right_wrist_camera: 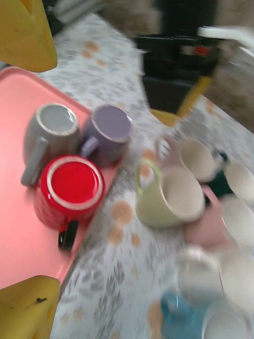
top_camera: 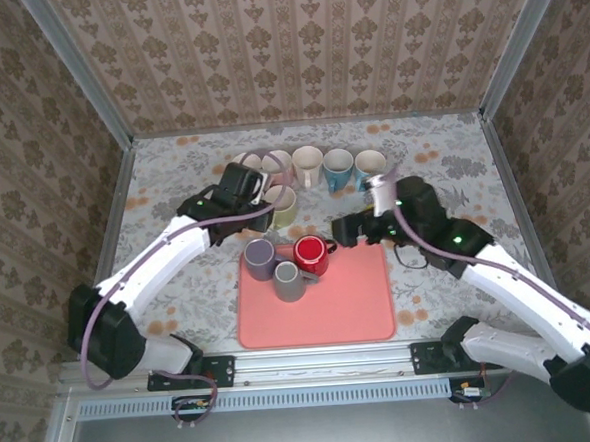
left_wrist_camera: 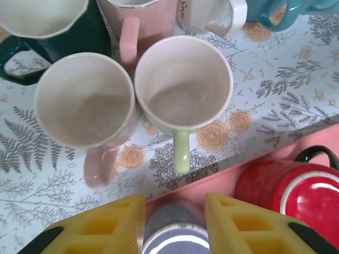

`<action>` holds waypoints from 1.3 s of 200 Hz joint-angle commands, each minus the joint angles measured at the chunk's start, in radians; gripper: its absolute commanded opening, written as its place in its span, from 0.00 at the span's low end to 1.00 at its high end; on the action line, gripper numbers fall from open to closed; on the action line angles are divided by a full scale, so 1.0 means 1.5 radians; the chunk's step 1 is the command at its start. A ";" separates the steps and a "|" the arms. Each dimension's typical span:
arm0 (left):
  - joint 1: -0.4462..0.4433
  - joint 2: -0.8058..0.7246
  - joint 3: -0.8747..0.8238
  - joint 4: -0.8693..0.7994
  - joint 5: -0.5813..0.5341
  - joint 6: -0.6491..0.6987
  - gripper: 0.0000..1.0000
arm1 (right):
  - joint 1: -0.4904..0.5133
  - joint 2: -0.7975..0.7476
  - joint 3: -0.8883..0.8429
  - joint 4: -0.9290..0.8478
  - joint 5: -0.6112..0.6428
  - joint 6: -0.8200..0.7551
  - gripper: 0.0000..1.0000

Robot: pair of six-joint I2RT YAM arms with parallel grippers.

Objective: Turn the mug right side up

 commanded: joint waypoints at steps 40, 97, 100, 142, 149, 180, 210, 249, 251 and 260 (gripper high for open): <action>0.061 -0.110 -0.033 -0.061 0.054 0.042 0.36 | 0.192 0.152 0.088 -0.078 0.063 -0.427 1.00; 0.101 -0.205 -0.111 -0.015 0.051 0.026 0.37 | 0.236 0.282 0.170 -0.164 0.029 -0.653 1.00; 0.103 -0.208 -0.114 -0.011 0.052 0.024 0.37 | 0.238 0.288 0.175 -0.169 0.029 -0.661 1.00; 0.107 -0.220 -0.139 0.020 0.066 0.014 0.37 | 0.240 0.359 0.234 -0.198 0.021 -0.697 1.00; 0.109 -0.224 -0.141 0.024 0.065 0.013 0.37 | 0.240 0.372 0.243 -0.200 0.022 -0.694 1.00; 0.112 -0.235 -0.147 0.032 0.070 0.012 0.37 | 0.239 0.435 0.286 -0.211 0.058 -0.682 1.00; 0.112 -0.240 -0.149 0.034 0.067 0.015 0.37 | 0.240 0.497 0.342 -0.249 0.067 -0.652 0.95; 0.112 -0.250 -0.153 0.038 0.061 0.013 0.37 | 0.242 0.535 0.365 -0.276 0.090 -0.612 0.85; 0.111 -0.251 -0.153 0.039 0.062 0.012 0.37 | 0.242 0.536 0.365 -0.276 0.092 -0.611 0.85; 0.111 -0.252 -0.154 0.040 0.062 0.012 0.37 | 0.244 0.538 0.363 -0.279 0.099 -0.603 0.83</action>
